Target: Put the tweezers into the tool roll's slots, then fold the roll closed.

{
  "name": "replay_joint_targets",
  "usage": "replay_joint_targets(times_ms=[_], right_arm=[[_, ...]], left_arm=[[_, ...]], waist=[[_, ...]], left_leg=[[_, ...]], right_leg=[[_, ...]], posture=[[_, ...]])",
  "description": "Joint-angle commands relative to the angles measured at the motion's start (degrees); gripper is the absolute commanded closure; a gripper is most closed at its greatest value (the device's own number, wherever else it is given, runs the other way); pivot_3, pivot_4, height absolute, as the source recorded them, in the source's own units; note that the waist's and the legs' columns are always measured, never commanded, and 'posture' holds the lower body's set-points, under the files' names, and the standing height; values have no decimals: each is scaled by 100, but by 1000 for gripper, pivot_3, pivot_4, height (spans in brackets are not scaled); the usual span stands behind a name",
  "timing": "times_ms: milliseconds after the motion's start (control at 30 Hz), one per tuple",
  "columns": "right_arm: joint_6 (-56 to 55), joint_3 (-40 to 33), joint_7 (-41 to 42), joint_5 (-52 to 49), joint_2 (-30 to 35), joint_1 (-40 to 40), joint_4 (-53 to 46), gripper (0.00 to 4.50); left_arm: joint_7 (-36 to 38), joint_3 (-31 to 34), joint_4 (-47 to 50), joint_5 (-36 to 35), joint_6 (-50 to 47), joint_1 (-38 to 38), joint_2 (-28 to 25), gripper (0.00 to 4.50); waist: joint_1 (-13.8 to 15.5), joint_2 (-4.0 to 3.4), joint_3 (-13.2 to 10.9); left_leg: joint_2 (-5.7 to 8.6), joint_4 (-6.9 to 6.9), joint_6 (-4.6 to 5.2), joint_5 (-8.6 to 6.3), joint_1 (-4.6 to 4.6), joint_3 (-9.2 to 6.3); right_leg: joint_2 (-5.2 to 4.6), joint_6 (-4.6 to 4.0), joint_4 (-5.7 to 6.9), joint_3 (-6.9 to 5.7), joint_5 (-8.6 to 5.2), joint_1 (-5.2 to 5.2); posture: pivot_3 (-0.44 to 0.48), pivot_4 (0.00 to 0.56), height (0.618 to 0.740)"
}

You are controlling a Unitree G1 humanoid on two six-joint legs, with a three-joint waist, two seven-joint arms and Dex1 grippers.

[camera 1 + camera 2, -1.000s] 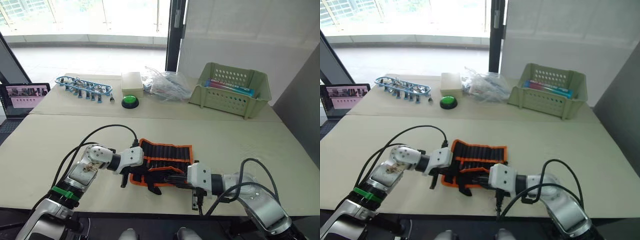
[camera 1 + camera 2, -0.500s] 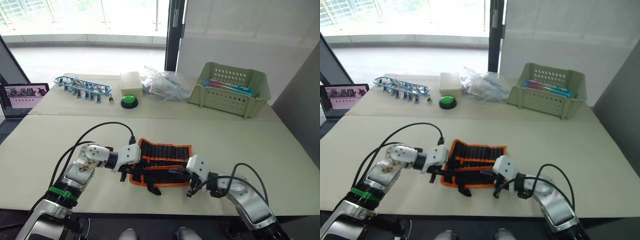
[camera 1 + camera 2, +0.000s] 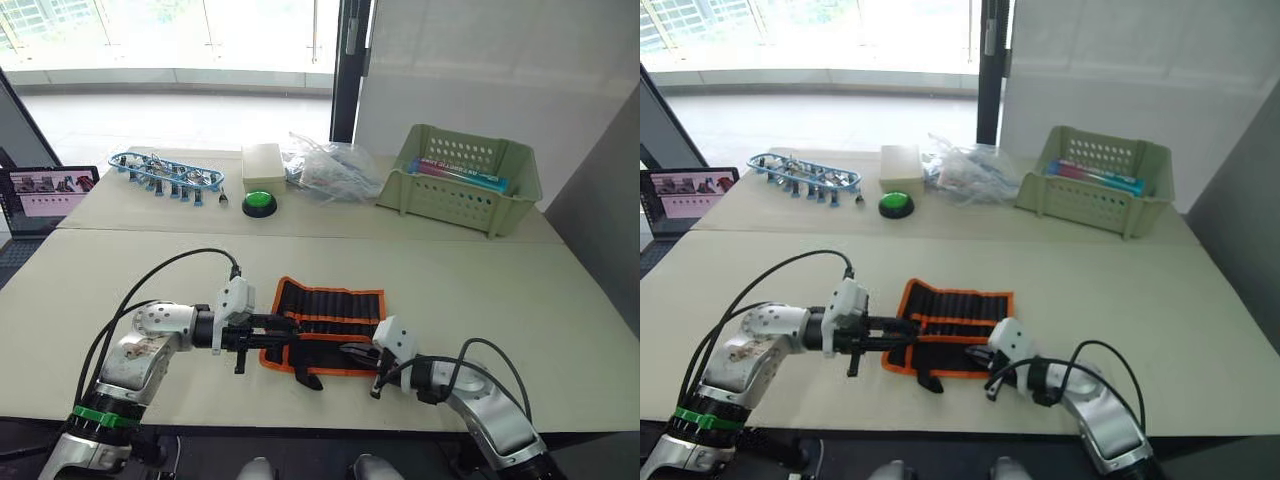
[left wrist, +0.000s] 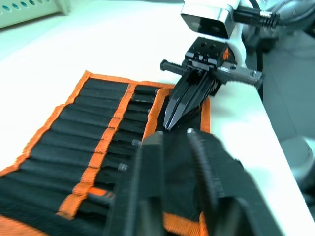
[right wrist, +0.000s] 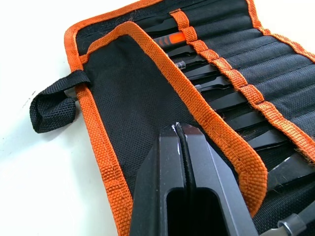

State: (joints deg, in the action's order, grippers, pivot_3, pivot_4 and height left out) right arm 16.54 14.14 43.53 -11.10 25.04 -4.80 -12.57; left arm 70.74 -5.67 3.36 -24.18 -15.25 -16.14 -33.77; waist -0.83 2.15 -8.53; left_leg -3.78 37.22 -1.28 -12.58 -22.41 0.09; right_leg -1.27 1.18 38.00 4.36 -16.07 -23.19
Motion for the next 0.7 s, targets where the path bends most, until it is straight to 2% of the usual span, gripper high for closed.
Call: replay_joint_targets(times_ms=[33,100,267,467,700], right_arm=[[27,-117,-128,-62,-45,167,-167,4500],[44,-101,-168,-63,-60,218,-233,4500],[66,-98,-235,-73,-75,242,-420,4500],[-207,246,-137,-44,-316,-35,-646,4500],[-487,658,-1011,904,-799,-78,224,4500]], left_arm=[[-558,-171,168,303,166,208,290,4479],[-811,-320,34,585,313,317,451,4479],[-1021,-657,-638,1312,953,430,441,4479],[-984,-686,-678,1228,1074,451,559,4479],[-965,-635,-702,1246,1125,431,495,4479]], waist=[[3,0,0],[-1,0,0],[-13,0,0],[-21,-2,0],[-2,-2,0]], left_leg=[[0,0,0,0,0,0],[0,0,0,0,2,0],[0,-1,0,0,7,0],[-1,-2,0,0,13,2],[2,-2,0,0,9,3]], right_leg=[[0,0,0,0,0,1],[0,0,0,1,0,1],[2,0,2,2,0,0],[2,0,3,7,0,3],[0,-1,-1,8,0,2]], posture=[[0,150,738],[0,150,738],[0,150,738],[0,150,738],[0,150,738]])
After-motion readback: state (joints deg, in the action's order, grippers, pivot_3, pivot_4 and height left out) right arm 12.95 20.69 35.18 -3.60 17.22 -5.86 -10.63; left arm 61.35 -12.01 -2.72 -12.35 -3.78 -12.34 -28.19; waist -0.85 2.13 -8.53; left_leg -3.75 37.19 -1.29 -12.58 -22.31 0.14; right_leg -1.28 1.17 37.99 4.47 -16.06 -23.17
